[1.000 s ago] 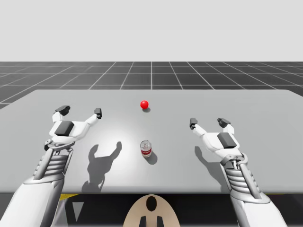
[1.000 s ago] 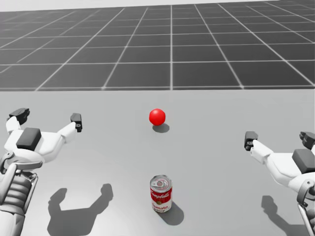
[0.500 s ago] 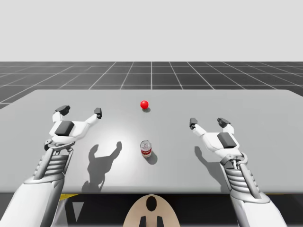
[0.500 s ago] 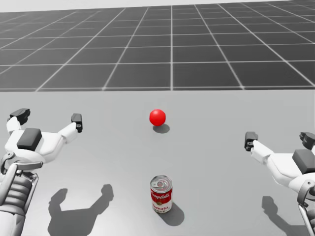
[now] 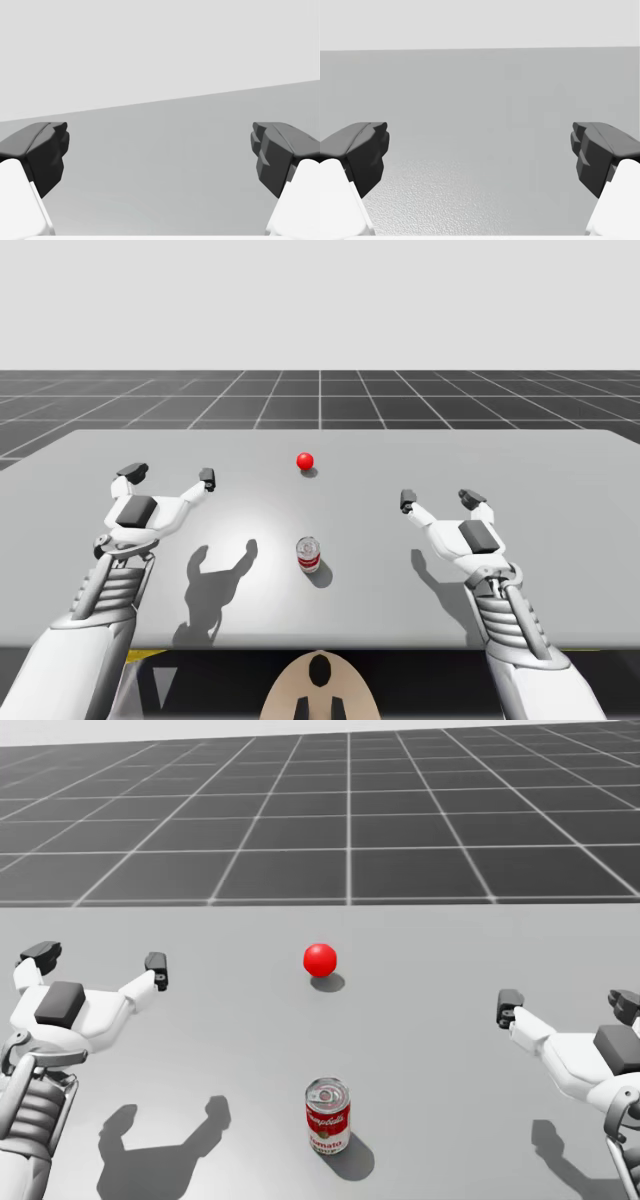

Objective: Watch the red light. When it turns green, pick up the object.

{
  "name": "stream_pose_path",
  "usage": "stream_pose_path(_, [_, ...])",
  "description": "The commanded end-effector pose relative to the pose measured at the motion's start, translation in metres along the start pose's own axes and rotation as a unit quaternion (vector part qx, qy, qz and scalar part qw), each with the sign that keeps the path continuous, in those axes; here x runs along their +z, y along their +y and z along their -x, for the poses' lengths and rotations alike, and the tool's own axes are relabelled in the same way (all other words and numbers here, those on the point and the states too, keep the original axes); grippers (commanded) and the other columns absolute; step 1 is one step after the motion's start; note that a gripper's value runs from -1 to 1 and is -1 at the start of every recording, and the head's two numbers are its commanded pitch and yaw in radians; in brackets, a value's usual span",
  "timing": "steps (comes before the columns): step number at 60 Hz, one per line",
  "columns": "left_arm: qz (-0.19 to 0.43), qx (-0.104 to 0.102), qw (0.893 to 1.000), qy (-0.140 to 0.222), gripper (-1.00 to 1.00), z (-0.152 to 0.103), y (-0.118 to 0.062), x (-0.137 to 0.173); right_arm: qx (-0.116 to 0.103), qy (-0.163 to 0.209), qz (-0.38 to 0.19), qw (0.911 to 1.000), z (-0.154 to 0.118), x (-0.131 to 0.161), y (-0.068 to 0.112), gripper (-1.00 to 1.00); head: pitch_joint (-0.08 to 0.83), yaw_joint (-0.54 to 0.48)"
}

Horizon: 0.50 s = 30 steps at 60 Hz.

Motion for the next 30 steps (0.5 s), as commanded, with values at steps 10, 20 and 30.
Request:
stream_pose_path(10, [0.001, 0.0, 1.0, 0.0, -1.0, 0.0, -0.0006, 0.0001, -0.004, 0.001, -0.001, 1.0, 0.0013, 0.0001, 0.002, -1.0, 0.418, 0.06])
stream_pose_path(20, [0.001, 0.0, 1.0, 0.0, -1.0, 0.0, -0.0007, 0.0004, -0.005, 0.0, 0.001, 1.0, 0.0011, 0.0003, 0.0021, -1.0, 0.418, 0.06])
stream_pose_path(30, [0.002, -0.001, 1.0, 0.0, -1.0, 0.0, -0.0008, 0.0006, -0.005, 0.0, 0.001, 1.0, 0.0008, 0.0004, 0.0021, -1.0, 0.418, 0.06])
